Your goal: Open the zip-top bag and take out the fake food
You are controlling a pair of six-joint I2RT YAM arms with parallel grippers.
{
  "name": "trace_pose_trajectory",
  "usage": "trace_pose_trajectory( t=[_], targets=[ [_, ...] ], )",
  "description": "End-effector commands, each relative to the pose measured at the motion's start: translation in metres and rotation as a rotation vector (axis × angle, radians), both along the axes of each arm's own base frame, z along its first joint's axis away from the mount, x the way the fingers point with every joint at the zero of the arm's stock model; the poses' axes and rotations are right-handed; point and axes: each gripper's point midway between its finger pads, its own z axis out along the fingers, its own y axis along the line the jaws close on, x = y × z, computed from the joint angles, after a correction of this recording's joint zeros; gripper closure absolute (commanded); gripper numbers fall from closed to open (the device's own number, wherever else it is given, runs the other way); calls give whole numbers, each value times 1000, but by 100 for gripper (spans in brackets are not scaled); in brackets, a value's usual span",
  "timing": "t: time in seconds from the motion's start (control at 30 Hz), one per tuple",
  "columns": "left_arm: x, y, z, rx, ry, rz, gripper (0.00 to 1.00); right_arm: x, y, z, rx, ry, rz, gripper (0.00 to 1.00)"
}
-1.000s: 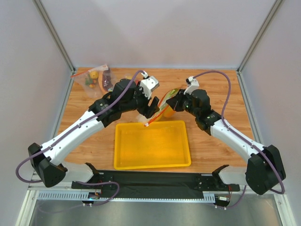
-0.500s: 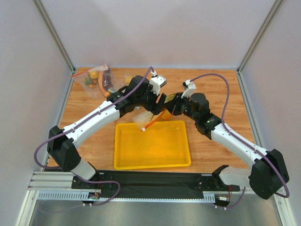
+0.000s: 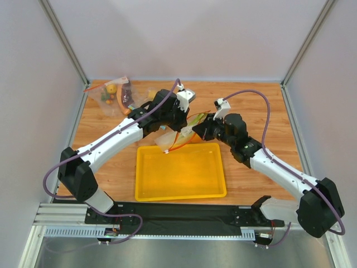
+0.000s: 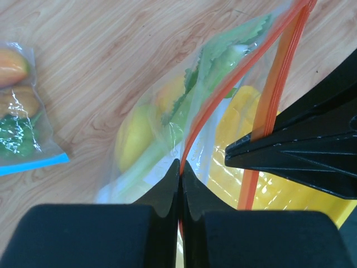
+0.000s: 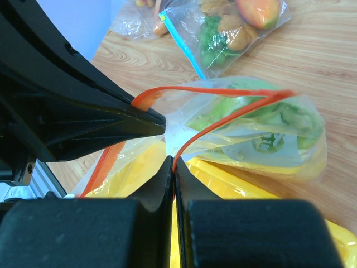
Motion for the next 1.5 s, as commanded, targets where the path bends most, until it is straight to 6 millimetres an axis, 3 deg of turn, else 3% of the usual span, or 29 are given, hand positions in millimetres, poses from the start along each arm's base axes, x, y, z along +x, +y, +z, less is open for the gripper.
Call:
trace_pose_trajectory(
  t=[0.0, 0.17, 0.3, 0.7, 0.8, 0.9, 1.03, 1.13, 1.27, 1.47],
  targets=[
    [6, 6, 11, -5, -27, 25, 100, -2, -3, 12, 2, -47, -4, 100],
    [29, 35, 15, 19, -40, 154, 100, -2, -11, 13, -28, -50, -33, 100],
    [54, 73, 28, -41, -34, 292, 100, -1, -15, 17, -43, -57, -54, 100],
    [58, 124, 74, -33, -205, 417, 100, 7, -31, 17, -120, -59, -127, 100],
    [53, 126, 86, -61, -256, 404, 100, 15, -41, 18, -162, -74, -183, 100],
    [49, 120, 86, -90, -254, 376, 100, 21, -46, 16, -204, -75, -213, 100],
    [47, 102, 70, -129, -174, 323, 100, 31, -60, 15, -272, -74, -284, 100],
    [46, 88, 60, -160, -119, 284, 100, 38, -65, 27, -285, -105, -317, 100],
    [44, 75, 48, -165, -79, 250, 100, 46, -63, 41, -280, -134, -322, 100],
    [34, 56, 50, -141, -110, 192, 96, 49, -42, 46, -215, -158, -243, 100]
  ],
)
